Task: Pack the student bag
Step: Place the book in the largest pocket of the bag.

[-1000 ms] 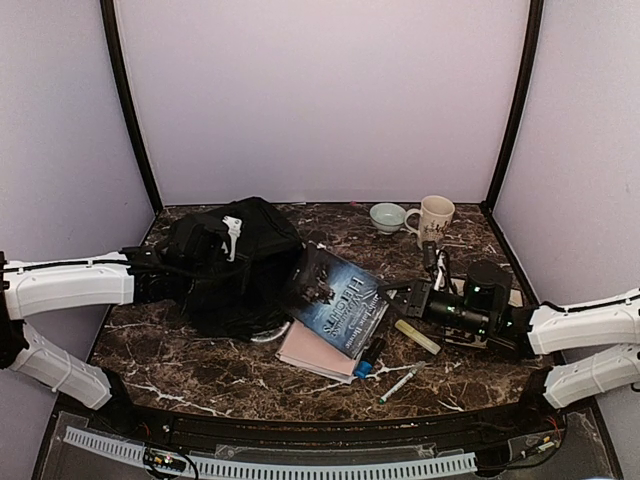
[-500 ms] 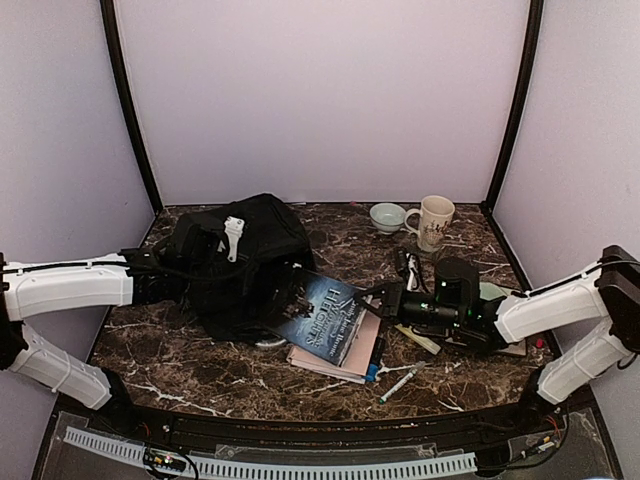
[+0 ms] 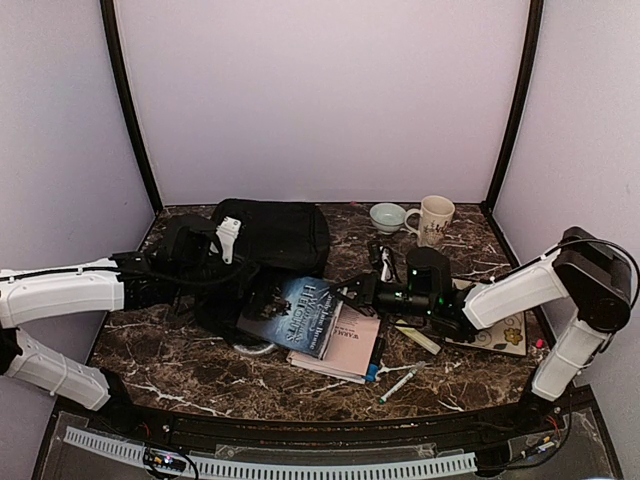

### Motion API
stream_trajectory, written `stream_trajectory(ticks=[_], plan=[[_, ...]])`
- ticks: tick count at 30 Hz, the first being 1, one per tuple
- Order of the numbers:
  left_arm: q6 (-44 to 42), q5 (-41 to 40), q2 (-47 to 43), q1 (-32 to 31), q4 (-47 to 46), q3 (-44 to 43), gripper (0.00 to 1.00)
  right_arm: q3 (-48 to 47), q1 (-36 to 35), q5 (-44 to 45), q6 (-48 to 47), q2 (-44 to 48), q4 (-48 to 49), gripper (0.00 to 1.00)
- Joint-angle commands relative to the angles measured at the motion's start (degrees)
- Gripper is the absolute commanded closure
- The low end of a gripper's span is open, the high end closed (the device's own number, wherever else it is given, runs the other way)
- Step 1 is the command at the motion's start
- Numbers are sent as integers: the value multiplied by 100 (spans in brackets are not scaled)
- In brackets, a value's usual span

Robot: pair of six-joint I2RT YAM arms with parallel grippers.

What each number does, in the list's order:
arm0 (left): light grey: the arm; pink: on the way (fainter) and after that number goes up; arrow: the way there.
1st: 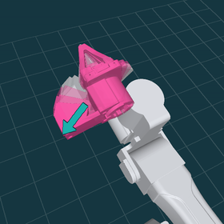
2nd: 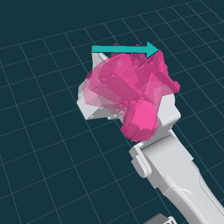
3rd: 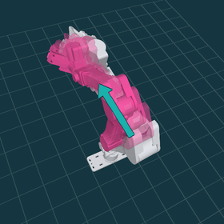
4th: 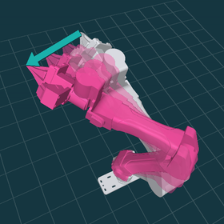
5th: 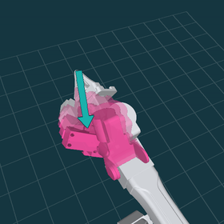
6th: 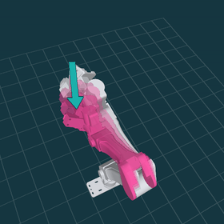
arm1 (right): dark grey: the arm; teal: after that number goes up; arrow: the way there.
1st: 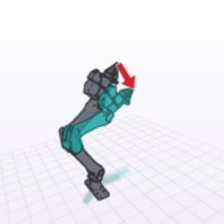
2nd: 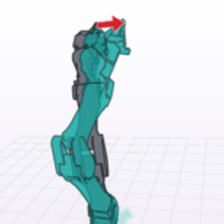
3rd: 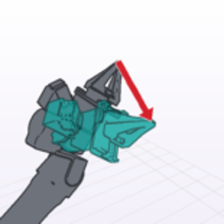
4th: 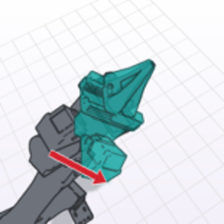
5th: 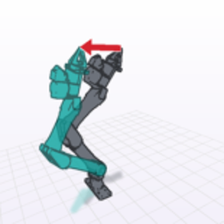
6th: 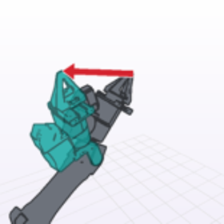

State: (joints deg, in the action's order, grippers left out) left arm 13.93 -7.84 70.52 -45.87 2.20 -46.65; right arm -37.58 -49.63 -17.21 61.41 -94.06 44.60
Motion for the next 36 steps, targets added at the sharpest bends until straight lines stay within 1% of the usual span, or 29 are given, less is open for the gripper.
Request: stream_trajectory(ticks=[1,15,20,24,28,32,36], plan=[[35,435,-357,-51,-749,40,100,-559,18,-39,192,-151,1332,100],[-13,431,-551,-49,-712,126,100,-1190,18,-54,290,-852,1560,100],[-19,452,-557,-49,-729,128,100,-1293,-2,5,358,-990,1947,100],[-34,227,-531,-48,-702,108,100,-1257,25,81,309,-877,1939,100],[-15,-32,-522,-49,-660,137,100,-1002,139,157,259,-519,1915,100],[132,-171,-455,-48,-659,125,100,-700,223,203,414,-264,2175,100],[429,-127,-239,-47,-579,-130,100,-588,251,184,726,-248,2566,100]])
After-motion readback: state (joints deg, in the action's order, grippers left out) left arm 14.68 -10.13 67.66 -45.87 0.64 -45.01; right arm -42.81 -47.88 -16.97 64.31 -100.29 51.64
